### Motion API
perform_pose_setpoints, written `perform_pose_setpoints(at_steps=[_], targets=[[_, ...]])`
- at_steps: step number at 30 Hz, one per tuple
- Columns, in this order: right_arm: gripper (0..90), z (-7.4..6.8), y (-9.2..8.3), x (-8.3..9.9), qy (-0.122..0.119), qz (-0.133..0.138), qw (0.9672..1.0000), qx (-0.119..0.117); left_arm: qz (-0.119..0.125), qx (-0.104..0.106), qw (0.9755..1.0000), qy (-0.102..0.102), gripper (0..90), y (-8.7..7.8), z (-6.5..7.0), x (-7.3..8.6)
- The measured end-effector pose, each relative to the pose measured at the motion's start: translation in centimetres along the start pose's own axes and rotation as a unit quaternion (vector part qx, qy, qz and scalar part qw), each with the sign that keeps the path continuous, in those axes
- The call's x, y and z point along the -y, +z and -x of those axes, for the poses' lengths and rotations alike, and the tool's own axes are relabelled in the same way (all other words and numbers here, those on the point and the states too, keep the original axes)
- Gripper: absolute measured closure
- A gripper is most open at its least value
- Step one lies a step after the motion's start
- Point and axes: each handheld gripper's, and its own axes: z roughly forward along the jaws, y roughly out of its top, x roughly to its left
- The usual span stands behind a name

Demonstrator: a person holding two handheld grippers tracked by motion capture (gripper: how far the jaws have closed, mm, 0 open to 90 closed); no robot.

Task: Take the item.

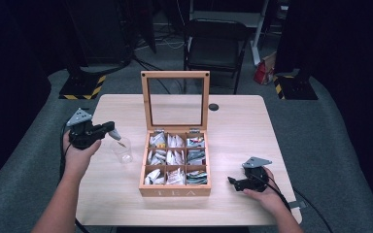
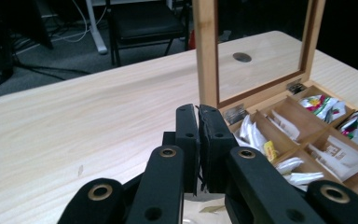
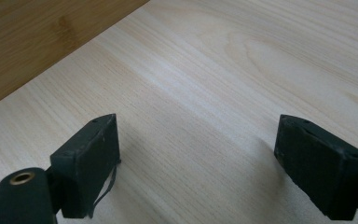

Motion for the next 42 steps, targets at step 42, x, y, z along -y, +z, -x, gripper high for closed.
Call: perform_pose_setpoints(at_steps=[42], targets=[[13.3,0.0,0.0,0.0,0.000,0.000,1.0000,0.000,-0.035,-0.019,0.9992,-0.004,85.6,2.4,-0.1,2.5]])
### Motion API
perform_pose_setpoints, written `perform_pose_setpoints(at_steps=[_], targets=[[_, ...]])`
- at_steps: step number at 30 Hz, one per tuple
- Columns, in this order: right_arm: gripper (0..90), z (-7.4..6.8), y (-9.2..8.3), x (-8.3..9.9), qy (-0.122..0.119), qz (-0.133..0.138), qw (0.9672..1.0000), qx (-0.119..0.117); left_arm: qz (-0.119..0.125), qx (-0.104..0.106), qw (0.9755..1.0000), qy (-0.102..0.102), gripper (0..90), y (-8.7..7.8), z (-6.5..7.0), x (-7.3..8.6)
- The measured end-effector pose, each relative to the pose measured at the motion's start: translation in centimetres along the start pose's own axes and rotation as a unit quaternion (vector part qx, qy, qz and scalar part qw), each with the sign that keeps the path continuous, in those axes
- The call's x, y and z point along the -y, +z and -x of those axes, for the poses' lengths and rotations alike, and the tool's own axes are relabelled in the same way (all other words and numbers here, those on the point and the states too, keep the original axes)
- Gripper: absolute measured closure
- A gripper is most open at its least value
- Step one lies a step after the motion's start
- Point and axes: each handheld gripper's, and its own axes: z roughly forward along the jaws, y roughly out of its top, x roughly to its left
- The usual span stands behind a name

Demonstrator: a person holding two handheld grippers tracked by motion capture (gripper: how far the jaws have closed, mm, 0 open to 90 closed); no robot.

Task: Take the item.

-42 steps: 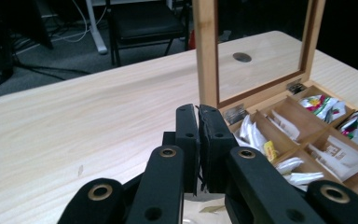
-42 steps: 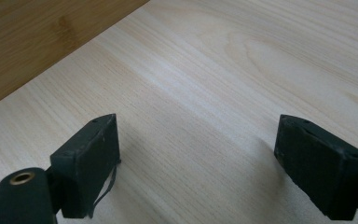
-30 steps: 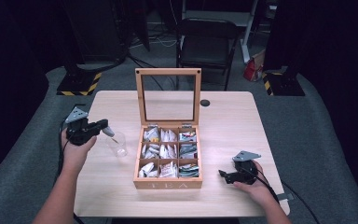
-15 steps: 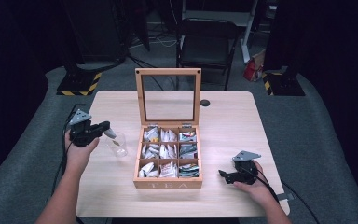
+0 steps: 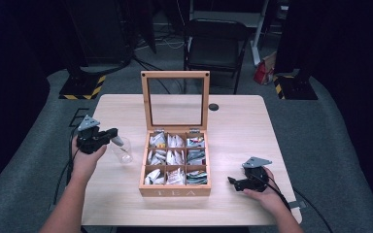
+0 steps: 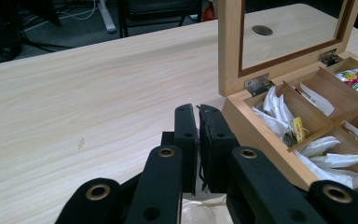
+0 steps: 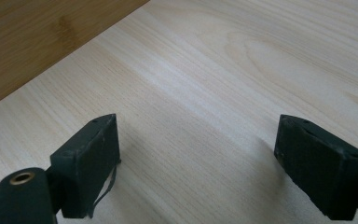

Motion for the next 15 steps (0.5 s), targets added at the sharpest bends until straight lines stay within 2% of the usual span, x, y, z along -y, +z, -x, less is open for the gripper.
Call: perform_pose_setpoints(at_steps=[10,15], targets=[[13.3,0.00,0.00,0.00,0.000,0.000,1.0000,0.000,-0.002,0.006,1.0000,-0.004,80.4,0.13,0.06,0.37],[13.4,0.00,0.01,0.00,0.000,0.001,1.0000,0.000,0.003,0.006,1.0000,-0.008,74.9,-0.05,0.12,0.30]])
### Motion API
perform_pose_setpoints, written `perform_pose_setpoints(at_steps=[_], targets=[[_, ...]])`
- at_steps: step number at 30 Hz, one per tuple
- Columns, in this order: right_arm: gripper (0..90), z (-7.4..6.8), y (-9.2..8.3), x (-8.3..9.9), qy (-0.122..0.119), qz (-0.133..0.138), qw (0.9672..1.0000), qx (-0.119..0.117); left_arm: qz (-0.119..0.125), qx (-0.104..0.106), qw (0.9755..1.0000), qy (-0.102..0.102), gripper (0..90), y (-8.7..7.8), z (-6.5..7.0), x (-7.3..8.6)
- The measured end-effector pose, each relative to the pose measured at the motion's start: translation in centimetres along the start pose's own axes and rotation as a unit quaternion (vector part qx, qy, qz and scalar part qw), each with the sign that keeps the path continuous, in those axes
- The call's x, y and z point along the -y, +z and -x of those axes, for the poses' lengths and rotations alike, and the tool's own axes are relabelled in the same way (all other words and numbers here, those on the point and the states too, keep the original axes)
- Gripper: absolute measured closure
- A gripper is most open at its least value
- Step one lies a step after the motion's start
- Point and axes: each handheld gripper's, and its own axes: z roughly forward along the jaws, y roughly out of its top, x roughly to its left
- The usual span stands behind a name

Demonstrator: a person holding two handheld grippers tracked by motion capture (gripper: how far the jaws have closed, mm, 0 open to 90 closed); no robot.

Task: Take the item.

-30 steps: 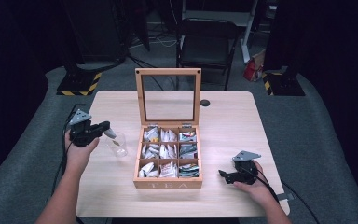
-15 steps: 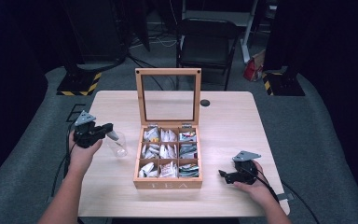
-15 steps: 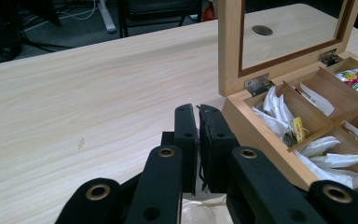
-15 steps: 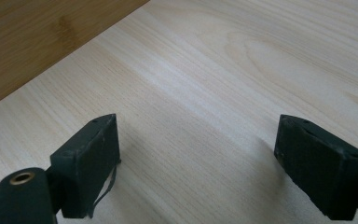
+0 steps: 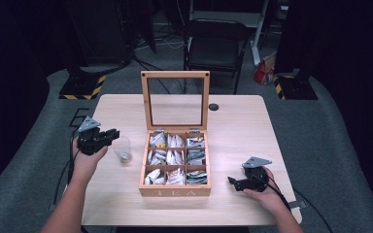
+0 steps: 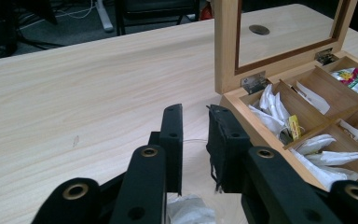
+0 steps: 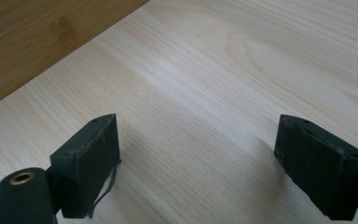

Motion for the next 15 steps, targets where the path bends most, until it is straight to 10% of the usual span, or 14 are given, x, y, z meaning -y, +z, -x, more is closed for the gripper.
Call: perform_pose_setpoints(at_steps=[15], targets=[[13.3,0.0,0.0,0.0,0.000,0.000,1.0000,0.000,0.009,-0.004,0.9999,-0.009,49.9,-1.9,0.5,-0.1]])
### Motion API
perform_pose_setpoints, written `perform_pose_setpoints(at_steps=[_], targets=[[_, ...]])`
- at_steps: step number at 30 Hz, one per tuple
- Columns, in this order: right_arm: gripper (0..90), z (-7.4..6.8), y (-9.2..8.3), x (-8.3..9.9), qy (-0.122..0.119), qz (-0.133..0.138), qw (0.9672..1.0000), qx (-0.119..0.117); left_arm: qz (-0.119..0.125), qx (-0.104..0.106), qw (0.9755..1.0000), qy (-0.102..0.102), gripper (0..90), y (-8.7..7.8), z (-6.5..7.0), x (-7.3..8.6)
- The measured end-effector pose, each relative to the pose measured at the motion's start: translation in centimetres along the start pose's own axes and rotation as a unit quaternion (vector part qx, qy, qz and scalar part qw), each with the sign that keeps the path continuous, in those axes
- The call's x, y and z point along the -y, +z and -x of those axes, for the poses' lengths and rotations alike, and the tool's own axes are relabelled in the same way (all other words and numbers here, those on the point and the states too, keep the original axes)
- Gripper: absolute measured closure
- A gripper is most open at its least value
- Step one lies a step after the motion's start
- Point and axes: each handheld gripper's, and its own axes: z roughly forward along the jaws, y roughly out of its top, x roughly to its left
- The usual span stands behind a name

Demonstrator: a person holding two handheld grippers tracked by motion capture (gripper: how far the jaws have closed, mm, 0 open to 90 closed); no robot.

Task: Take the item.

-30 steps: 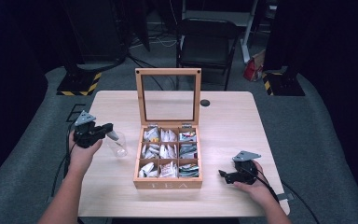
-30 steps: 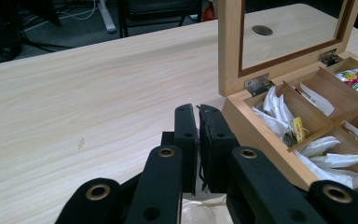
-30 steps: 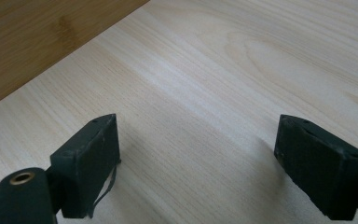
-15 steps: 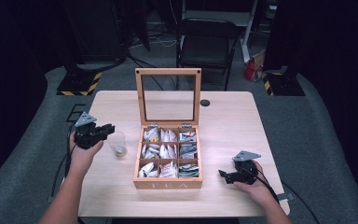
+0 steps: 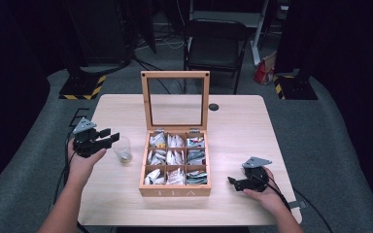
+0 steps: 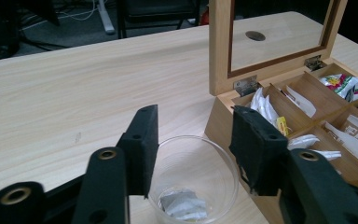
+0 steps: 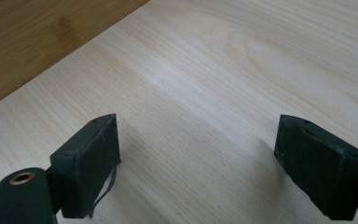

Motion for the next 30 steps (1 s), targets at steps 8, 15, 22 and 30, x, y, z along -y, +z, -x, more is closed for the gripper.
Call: perform_pose_setpoints(at_steps=[8,15,22,30], targets=[[13.3,0.0,0.0,0.0,0.000,-0.001,1.0000,0.000,-0.001,0.003,1.0000,-0.002,46.5,-1.1,0.1,0.3],[13.4,0.0,0.0,0.0,0.000,0.000,1.0000,0.000,-0.011,0.008,0.9999,0.002,46.4,-1.6,0.3,1.2],[13.3,0.0,0.0,0.0,0.000,-0.001,1.0000,0.000,-0.014,0.009,0.9999,0.001,45.8,-2.2,0.5,2.3],[13.3,0.0,0.0,0.0,0.000,0.000,1.0000,0.000,-0.021,0.012,0.9997,-0.004,45.7,-2.4,0.7,3.7]])
